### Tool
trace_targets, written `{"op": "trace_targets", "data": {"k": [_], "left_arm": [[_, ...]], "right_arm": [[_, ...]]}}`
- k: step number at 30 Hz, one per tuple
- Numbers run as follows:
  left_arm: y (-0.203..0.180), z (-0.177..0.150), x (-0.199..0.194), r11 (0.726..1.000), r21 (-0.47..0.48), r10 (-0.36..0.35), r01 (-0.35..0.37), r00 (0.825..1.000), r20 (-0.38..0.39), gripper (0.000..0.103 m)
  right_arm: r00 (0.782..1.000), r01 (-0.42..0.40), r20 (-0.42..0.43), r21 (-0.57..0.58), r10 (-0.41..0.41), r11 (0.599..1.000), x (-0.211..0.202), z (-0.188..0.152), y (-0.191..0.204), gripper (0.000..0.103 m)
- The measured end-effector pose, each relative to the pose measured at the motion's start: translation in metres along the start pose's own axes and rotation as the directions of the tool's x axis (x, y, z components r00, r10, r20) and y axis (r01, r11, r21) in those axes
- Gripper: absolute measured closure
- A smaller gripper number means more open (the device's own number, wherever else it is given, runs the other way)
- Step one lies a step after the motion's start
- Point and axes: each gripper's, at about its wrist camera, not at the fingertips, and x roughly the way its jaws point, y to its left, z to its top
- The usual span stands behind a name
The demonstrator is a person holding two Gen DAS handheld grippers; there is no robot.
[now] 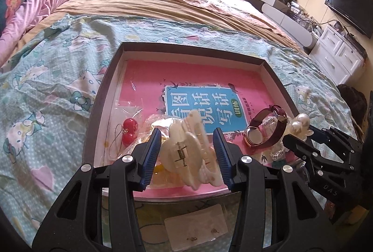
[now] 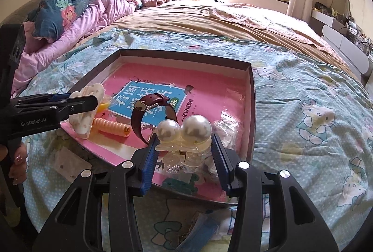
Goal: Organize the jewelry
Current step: 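Carry the claw clip and pearl earrings into the box and open both tools, then grasp the white earring card with the left tool while the right tool grasps the blue case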
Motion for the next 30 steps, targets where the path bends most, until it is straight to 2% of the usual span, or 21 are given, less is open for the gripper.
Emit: {"op": "trace_targets", "data": {"k": [3, 8, 17, 23, 30], "left_arm": [[0.001, 0.002, -0.001, 1.0, 0.0, 0.001, -0.001, 1.0, 0.009, 0.063], [0.001, 0.002, -0.011, 1.0, -0.003, 0.004, -0.004, 0.999, 0.032, 0.047], [0.002, -0.008, -0.035, 1.0, -0.017, 0.004, -0.003, 0.998, 0.056, 0.025], [-0.001, -0.023, -0.043, 1.0, 0.001, 0.004, -0.004, 1.0, 0.028, 0.018], [0.003, -0.038, -0.045, 1.0, -0.017, -0.012, 0.012, 1.0, -0.011, 0.017]], "right_arm": [[1.0, 0.0, 0.01, 0.009, 0.0, 1.0, -0.004, 0.001, 0.001, 0.047], [1.0, -0.004, 0.025, 0.017, 0.004, 1.0, -0.018, -0.002, 0.001, 0.037], [1.0, -0.006, 0.019, 0.051, 0.005, 0.999, -0.043, -0.02, -0.005, 0.027], [1.0, -0.002, 0.0, 0.07, 0.002, 0.998, -0.05, -0.031, -0.008, 0.025], [1.0, -0.007, -0.03, 0.081, 0.009, 0.997, -0.05, -0.044, -0.007, 0.024]]}}
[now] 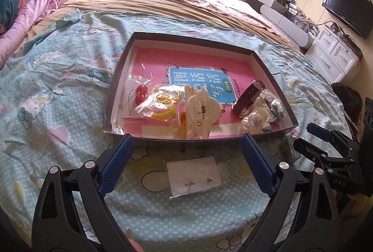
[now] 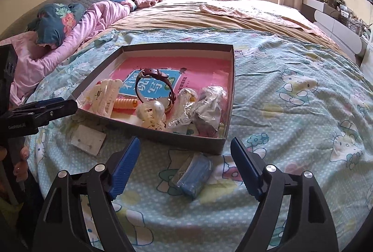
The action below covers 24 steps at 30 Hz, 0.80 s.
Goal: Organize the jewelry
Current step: 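Grasp the white earring card with the left tool while the right tool grasps the blue case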
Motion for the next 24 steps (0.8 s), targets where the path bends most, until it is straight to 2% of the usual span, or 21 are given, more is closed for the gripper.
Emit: {"op": "trace_targets", "data": {"k": [15, 17, 18, 20, 22, 23, 24], "left_arm": [[0.001, -0.029, 0.017, 0.999, -0.037, -0.011, 0.007, 0.994, -0.109, 0.017], [0.0, -0.032, 0.023, 0.999, -0.034, -0.007, 0.002, 0.992, -0.129, 0.013], [0.0, -0.034, 0.026, 0.999, -0.033, -0.002, -0.003, 0.99, -0.138, 0.012], [-0.001, -0.036, 0.031, 0.999, -0.033, 0.009, -0.014, 0.989, -0.151, 0.01], [-0.003, -0.035, 0.035, 0.999, -0.02, 0.025, -0.028, 0.988, -0.15, 0.01], [-0.003, -0.035, 0.037, 0.999, -0.018, 0.034, -0.037, 0.988, -0.152, 0.01], [-0.004, -0.035, 0.038, 0.999, -0.015, 0.042, -0.045, 0.988, -0.151, 0.01]], "right_arm": [[0.996, -0.012, -0.086, 0.031, 0.014, 0.999, 0.019, -0.022, -0.002, 0.024], [0.996, -0.011, -0.093, 0.033, 0.014, 0.999, 0.023, -0.023, -0.003, 0.026], [0.995, -0.007, -0.099, 0.037, 0.011, 0.999, 0.025, -0.024, -0.004, 0.029], [0.993, -0.019, -0.111, 0.053, 0.025, 0.998, 0.03, -0.026, -0.006, 0.049], [0.994, -0.008, -0.11, 0.054, 0.014, 0.999, 0.032, -0.028, -0.008, 0.062], [0.994, -0.011, -0.106, 0.055, 0.017, 0.998, 0.032, -0.028, -0.009, 0.068], [0.994, -0.016, -0.103, 0.059, 0.022, 0.998, 0.031, -0.028, -0.01, 0.068]]}}
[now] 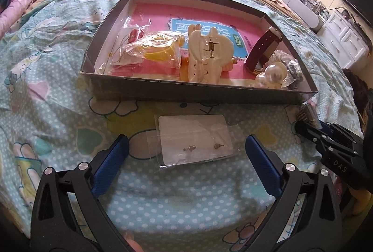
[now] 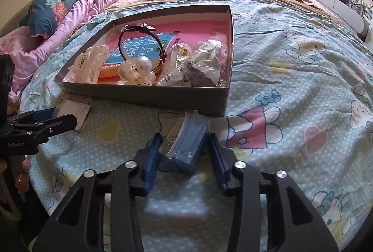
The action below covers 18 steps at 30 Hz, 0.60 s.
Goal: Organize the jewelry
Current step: 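Grasp the white earring card with the left tool while the right tool grasps the blue case, then carry the earring card and blue case into the box and open both tools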
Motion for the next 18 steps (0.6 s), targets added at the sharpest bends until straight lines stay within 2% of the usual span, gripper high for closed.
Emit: {"op": "trace_targets", "data": {"k": [3, 4, 5, 6, 7, 12, 18], "left_arm": [[-0.007, -0.001, 0.005, 0.998, 0.047, 0.048, -0.048, 0.999, 0.008, 0.01], [-0.011, -0.003, 0.006, 0.995, 0.07, 0.068, -0.068, 0.998, 0.011, 0.013], [-0.014, -0.003, 0.007, 0.99, 0.101, 0.094, -0.095, 0.995, 0.017, 0.026], [-0.019, -0.005, 0.007, 0.983, 0.139, 0.118, -0.121, 0.993, 0.029, 0.033], [-0.021, -0.005, 0.006, 0.98, 0.156, 0.123, -0.127, 0.992, 0.038, 0.048], [-0.017, -0.006, -0.012, 0.986, 0.153, 0.052, -0.063, 0.996, 0.072, 0.054], [-0.014, 0.01, -0.049, 0.992, 0.118, 0.023, -0.045, 0.983, 0.179, 0.054]], "right_arm": [[1.0, -0.009, 0.011, -0.001, 0.009, 1.0, -0.004, 0.0, -0.001, 0.074], [1.0, -0.015, 0.012, -0.006, 0.016, 1.0, -0.006, 0.001, 0.0, 0.075], [1.0, -0.02, 0.017, -0.012, 0.02, 1.0, -0.009, 0.001, 0.002, 0.076], [0.999, -0.023, 0.024, -0.019, 0.023, 1.0, -0.012, 0.002, 0.003, 0.077], [0.999, -0.029, 0.033, -0.028, 0.03, 0.999, -0.016, 0.002, 0.005, 0.077], [0.996, -0.049, 0.076, -0.053, 0.053, 0.997, -0.034, 0.008, 0.013, 0.077], [0.99, -0.047, 0.131, -0.067, 0.055, 0.997, -0.045, 0.025, 0.016, 0.077]]}}
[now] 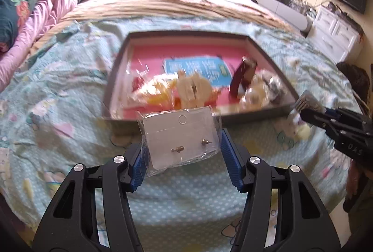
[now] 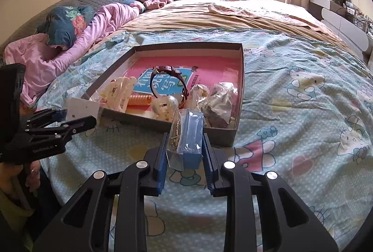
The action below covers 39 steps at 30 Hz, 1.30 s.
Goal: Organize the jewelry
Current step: 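Carry the earring card and blue case into the box and open both tools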
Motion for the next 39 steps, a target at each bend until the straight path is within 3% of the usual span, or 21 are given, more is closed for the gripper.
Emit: {"op": "trace_targets", "data": {"k": [11, 31, 36, 39], "left_arm": [[0.027, 0.032, 0.001, 0.996, -0.073, 0.053, -0.049, 0.997, 0.054, 0.054], [0.043, 0.044, 0.035, 0.992, -0.098, 0.084, -0.083, 0.996, 0.01, 0.053], [0.043, 0.045, 0.036, 0.991, -0.099, 0.092, -0.091, 0.996, 0.008, 0.051], [0.043, 0.045, 0.035, 0.991, -0.095, 0.096, -0.094, 0.995, 0.012, 0.042]], "right_arm": [[0.997, 0.038, 0.064, -0.028, -0.036, 0.999, 0.01, 0.03, 0.0, 0.077], [0.999, 0.04, -0.005, -0.032, -0.041, 0.999, 0.061, 0.039, 0.003, 0.077], [0.999, 0.043, 0.016, -0.023, -0.043, 0.999, 0.053, 0.039, 0.002, 0.061], [0.999, 0.041, 0.029, -0.017, -0.041, 0.999, 0.044, 0.038, 0.003, 0.055]]}}
